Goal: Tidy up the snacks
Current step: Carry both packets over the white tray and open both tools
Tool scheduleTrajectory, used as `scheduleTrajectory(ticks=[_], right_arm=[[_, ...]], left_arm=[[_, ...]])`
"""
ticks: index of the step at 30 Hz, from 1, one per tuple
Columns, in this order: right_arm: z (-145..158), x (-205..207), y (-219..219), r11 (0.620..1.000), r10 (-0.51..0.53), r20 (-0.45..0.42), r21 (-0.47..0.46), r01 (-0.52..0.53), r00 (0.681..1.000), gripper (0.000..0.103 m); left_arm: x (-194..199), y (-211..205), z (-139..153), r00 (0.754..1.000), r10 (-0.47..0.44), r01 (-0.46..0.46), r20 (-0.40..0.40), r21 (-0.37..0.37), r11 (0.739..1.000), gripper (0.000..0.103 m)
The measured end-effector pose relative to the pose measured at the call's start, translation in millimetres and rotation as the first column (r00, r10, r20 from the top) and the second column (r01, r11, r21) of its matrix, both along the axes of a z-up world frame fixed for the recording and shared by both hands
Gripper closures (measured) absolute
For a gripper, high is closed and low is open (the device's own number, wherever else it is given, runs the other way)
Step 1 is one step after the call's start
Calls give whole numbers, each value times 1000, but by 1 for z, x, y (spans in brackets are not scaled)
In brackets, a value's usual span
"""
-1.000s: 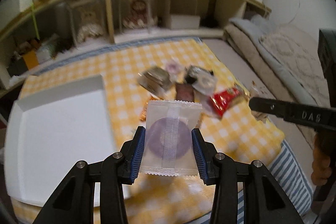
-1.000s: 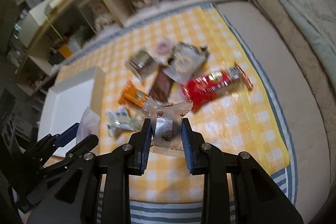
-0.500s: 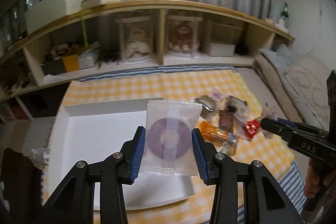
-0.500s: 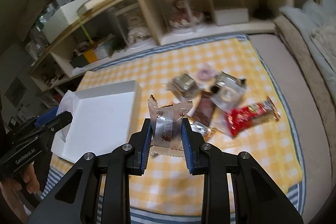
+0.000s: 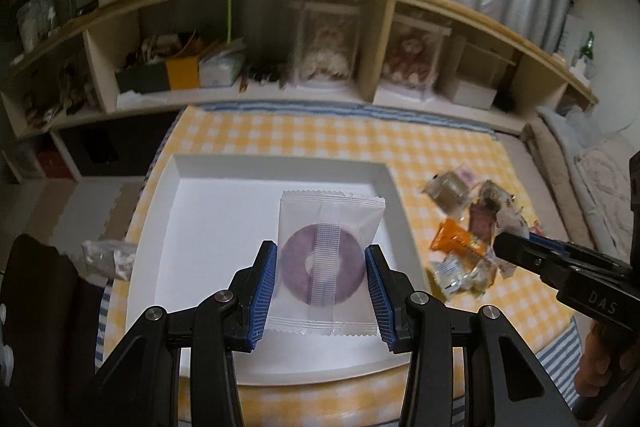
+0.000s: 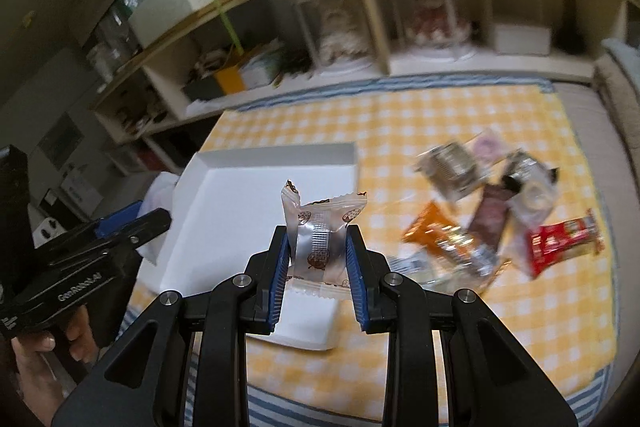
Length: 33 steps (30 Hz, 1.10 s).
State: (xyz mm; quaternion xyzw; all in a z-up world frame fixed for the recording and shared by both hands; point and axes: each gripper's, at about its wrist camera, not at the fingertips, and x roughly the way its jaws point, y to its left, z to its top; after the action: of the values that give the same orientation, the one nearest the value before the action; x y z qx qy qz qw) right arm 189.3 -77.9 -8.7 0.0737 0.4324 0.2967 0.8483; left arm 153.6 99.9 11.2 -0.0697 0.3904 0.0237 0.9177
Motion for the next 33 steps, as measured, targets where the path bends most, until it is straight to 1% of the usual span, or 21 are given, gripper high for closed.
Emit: scheduleTrajectory(ticks=[3,7,11,16,19,21,22,23,24,25,26,28,29,31,32,33], right_arm=[[-11,4,15,1000,21,-34,6,-21,999,75],[-32,10,34,999,44,-83,-17,-45,996,75],[-57,17,47,998,62,-157,6,-62,986,75],[-79,18,59,996,82,-194,-19,-87,978,75],[-86,18,59,996,81,-208,-29,-89,975,72],[-88,19,57,996,72,-214,-42,-83,974,72],[-88,19,55,996,71,-218,-43,-82,973,72],[-88,19,54,996,69,-220,-43,-80,973,71],[-88,19,52,996,64,-222,-45,-76,973,65],[-88,19,49,996,61,-222,-48,-74,973,59],[-88,18,48,996,61,-221,-53,-74,973,57],[-87,15,44,995,63,-218,-64,-78,974,48],[-86,14,43,994,63,-215,-73,-81,975,45],[-84,10,43,991,64,-198,-102,-85,978,34],[-83,9,43,989,63,-190,-120,-87,980,30],[-83,7,43,987,61,-183,-134,-86,981,23]], left_arm=[[6,11,-4,999,11,-11,-31,-6,1000,60],[18,21,-11,997,22,-23,-69,-14,1000,60],[36,20,-23,993,30,-31,-111,-13,999,59],[50,18,-36,987,41,-43,-157,-8,999,55],[57,17,-43,983,35,-36,-180,-1,999,47],[61,16,-47,981,40,-39,-189,6,999,30],[61,15,-49,980,43,-42,-192,10,999,26],[60,14,-50,980,43,-42,-195,13,999,19],[60,13,-51,979,47,-45,-197,18,999,14],[61,13,-52,978,49,-46,-202,22,999,11],[61,13,-53,978,49,-45,-202,23,999,7],[59,11,-53,979,49,-44,-200,28,999,0],[58,10,-53,979,49,-43,-199,34,998,0],[55,9,-53,978,47,-39,-203,46,998,0],[53,9,-53,977,47,-37,-206,49,998,0],[52,10,-53,977,47,-37,-208,50,998,0]])
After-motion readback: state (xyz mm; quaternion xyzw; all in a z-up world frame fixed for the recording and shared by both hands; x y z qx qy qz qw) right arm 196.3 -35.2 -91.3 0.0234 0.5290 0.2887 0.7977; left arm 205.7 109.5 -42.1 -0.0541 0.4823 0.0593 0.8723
